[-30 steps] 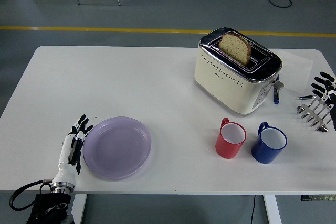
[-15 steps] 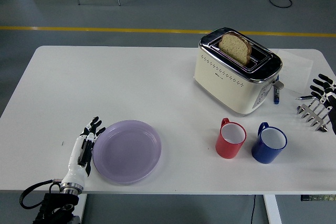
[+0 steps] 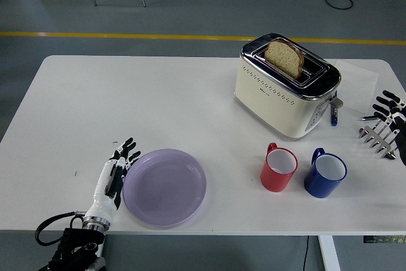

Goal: Push plate across desktop,pick up the break from the machine,place the break in the plate

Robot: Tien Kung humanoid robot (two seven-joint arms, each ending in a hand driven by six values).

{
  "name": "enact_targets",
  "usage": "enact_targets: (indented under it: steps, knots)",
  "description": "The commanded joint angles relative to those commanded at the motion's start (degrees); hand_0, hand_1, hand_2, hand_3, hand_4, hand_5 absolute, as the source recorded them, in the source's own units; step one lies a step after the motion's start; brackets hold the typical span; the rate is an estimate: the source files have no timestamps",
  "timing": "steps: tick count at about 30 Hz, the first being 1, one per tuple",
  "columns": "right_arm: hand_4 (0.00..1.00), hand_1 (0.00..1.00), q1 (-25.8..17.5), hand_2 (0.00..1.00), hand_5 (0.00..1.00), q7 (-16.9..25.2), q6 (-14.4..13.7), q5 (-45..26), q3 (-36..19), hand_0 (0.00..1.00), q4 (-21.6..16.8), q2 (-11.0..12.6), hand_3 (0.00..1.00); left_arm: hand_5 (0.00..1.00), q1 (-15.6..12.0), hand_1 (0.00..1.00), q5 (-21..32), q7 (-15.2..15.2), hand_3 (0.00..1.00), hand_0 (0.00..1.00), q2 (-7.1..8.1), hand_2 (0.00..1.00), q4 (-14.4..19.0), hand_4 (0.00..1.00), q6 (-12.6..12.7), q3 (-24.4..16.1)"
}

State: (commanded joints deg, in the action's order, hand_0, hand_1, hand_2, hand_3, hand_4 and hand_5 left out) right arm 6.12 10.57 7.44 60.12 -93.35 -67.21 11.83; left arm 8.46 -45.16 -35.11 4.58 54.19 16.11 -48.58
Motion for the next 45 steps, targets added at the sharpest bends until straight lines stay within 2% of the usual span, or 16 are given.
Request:
enact_targets:
  steps: [29,34,42,45]
  knots:
    - [0.506,0.772,0.1,0.776,0.535,0.1,0.0,-0.3,-0.4,0.858,-0.3,0.0,0.789,0.998,0.3,0.854,-0.1,-0.1,0.93,0.815,0.22,0.938,0.3,0.535,0.3,0.8]
    - [0.507,0.773,0.3,0.777,0.535,0.1,0.0,-0.4,-0.6,0.858,-0.3,-0.1,0.789,0.998,0.1,0.854,-0.1,-0.1,0.928,0.814,0.81,0.937,0.9,0.534,0.9,0.7]
    - [0.506,0.773,0.8,0.776,0.534,0.1,0.0,-0.3,-0.7,0.858,-0.3,0.1,0.789,0.998,-1.4,0.854,0.1,-0.2,0.925,0.812,3.14,0.936,3.3,0.535,1.7,1.1]
    - [0.506,0.773,0.8,0.776,0.534,0.1,0.0,-0.3,-0.8,0.858,-0.2,0.0,0.789,0.998,-1.7,0.854,0.7,-0.2,0.926,0.812,3.51,0.936,3.4,0.534,1.8,1.7]
